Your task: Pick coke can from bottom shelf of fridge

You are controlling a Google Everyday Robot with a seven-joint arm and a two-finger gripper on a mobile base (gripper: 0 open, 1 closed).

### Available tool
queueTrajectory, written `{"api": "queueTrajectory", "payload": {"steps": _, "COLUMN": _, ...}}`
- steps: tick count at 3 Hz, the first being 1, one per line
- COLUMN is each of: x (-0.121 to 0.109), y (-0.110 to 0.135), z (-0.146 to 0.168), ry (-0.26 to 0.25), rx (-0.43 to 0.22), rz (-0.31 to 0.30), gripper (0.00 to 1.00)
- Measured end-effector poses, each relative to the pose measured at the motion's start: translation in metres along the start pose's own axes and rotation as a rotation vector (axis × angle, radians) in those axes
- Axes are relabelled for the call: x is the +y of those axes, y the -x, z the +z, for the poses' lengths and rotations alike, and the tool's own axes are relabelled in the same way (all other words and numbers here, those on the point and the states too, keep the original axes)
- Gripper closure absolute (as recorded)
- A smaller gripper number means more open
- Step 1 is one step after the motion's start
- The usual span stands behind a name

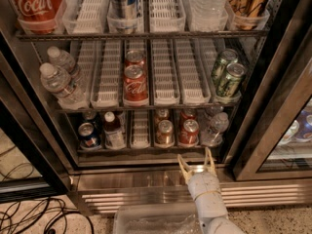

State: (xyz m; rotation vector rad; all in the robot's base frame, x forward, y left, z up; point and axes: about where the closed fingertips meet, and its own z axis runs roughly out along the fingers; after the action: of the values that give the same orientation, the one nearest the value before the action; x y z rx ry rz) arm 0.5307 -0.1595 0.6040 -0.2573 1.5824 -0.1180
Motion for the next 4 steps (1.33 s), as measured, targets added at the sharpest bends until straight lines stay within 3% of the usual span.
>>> {"api": "queueTrajectory", "payload": {"steps": 2, "x": -0.002, "y": -0.003, "z": 0.027, "ry": -0.033, "rx": -0.044, "rz": -0.011, "gripper": 0.42}}
{"api": "queueTrajectory", "payload": {"steps": 4, "x": -0.016, "y": -0.002, "z": 0.049, "ry": -0.064, "rx": -0.070, "rz": -0.027, "gripper": 0.40}}
